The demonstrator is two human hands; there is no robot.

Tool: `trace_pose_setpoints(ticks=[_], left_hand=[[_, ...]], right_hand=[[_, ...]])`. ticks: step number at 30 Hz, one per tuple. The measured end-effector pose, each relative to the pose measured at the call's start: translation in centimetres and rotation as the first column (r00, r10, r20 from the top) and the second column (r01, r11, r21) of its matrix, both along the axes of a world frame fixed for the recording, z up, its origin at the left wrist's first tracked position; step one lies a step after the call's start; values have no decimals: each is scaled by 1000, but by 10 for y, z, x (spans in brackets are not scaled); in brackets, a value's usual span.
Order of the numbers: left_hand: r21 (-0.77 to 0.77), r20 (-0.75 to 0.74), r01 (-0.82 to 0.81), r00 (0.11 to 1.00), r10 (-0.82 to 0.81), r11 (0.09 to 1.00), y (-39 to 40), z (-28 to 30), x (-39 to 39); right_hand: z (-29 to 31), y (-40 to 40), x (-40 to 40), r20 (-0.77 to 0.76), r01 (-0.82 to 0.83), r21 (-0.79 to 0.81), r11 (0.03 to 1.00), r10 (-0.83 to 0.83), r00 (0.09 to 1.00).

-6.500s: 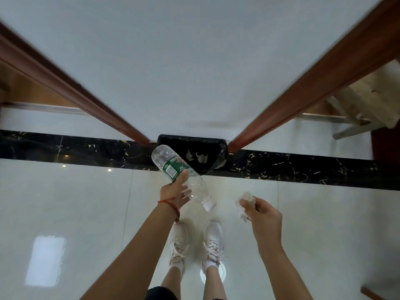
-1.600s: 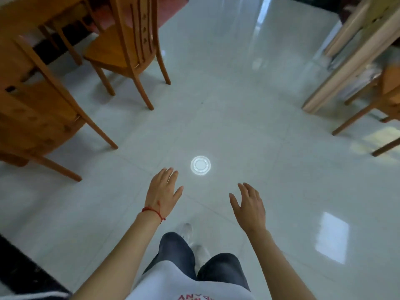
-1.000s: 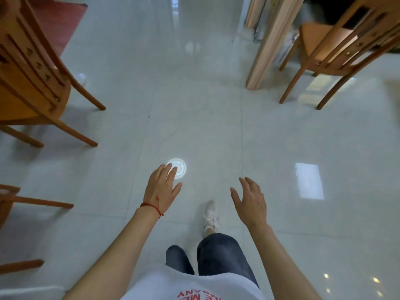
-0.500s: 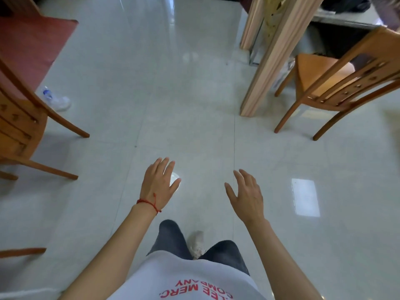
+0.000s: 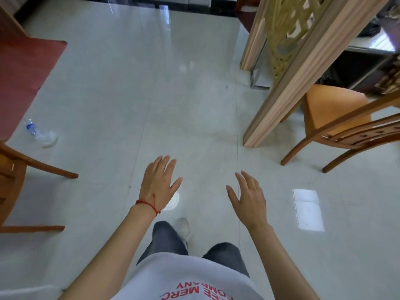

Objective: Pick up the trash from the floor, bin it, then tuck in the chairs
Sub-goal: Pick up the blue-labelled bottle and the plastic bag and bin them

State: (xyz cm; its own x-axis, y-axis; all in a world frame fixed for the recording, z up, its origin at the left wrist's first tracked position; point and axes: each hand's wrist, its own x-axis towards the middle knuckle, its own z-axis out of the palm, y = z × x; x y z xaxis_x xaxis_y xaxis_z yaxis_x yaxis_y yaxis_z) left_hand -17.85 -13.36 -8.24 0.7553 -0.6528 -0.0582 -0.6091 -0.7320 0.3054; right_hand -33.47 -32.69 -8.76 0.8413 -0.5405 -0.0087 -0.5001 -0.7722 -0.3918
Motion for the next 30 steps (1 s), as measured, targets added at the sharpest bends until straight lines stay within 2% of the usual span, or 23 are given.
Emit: trace_pose_setpoints(ticks=[5, 10, 20, 30], left_hand=[[8, -16, 13, 1000, -13, 1000, -40, 2, 71], [17, -33, 43, 999, -42, 999, -102, -4, 132], [12, -62, -49, 997, 49, 999, -229, -3, 258], [67, -126, -141, 981, 149, 988, -273, -12, 393]], right_hand=[[8, -43, 70, 40, 36, 7, 999, -36, 999], [5, -99, 135, 17, 30, 33, 999, -31, 999], [19, -241, 279, -46, -63, 74, 995, 67, 997], [10, -304, 434, -102, -160, 106, 981, 171, 980]])
